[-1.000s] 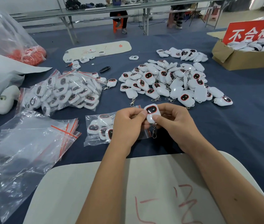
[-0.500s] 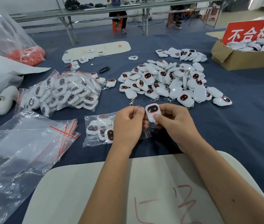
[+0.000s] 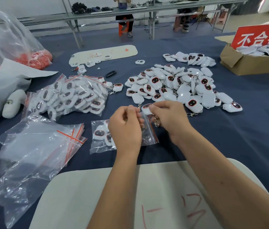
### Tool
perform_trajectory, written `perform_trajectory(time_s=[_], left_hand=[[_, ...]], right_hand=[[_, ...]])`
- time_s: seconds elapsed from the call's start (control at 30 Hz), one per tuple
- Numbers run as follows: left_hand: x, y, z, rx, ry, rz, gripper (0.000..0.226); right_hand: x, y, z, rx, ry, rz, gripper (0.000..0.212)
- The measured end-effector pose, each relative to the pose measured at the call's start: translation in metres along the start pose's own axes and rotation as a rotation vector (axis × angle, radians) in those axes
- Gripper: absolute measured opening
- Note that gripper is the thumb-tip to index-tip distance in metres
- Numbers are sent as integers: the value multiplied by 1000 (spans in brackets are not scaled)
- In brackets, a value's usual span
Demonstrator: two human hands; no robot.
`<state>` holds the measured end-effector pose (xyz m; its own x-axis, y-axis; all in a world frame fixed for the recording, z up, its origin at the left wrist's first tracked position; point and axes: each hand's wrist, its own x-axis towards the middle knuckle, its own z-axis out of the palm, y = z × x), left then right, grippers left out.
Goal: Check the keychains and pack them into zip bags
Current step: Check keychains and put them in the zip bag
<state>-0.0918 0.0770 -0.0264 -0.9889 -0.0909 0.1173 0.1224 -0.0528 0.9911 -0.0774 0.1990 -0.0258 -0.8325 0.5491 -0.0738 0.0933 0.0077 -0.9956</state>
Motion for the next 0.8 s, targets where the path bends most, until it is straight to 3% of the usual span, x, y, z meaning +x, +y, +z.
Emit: perform_trajectory(time_s=[0.1, 0.17, 0.27, 0.3, 0.37, 0.4, 0.57, 0.7, 0.8], left_hand=[[3, 1, -4, -6, 112, 52, 30], [3, 1, -5, -3, 125, 72, 29], [3, 1, -4, 9, 116, 79, 30], [2, 2, -3, 4, 109, 78, 30], [3, 1, -3, -7, 103, 73, 31], [3, 1, -3, -9, 98, 70, 32], [1, -1, -2, 19, 68, 83, 29], [0, -2, 2, 40, 3, 71, 26], [-1, -2, 7, 103, -125, 51, 16]], right_hand=[[16, -26, 33, 241, -251, -5, 7], [28, -33, 46, 262, -315, -53, 32], [45, -26, 44, -568, -146, -435, 44], [49, -23, 41, -842, -170, -524, 44], [54, -14, 36, -1180, -305, -512, 41], [54, -12, 35, -1226, -325, -469, 39], [42, -7, 19, -1032, -68, -500, 4], [23, 3, -10, -615, 147, -427, 19], [-3, 10, -21, -28, 90, -178, 31]])
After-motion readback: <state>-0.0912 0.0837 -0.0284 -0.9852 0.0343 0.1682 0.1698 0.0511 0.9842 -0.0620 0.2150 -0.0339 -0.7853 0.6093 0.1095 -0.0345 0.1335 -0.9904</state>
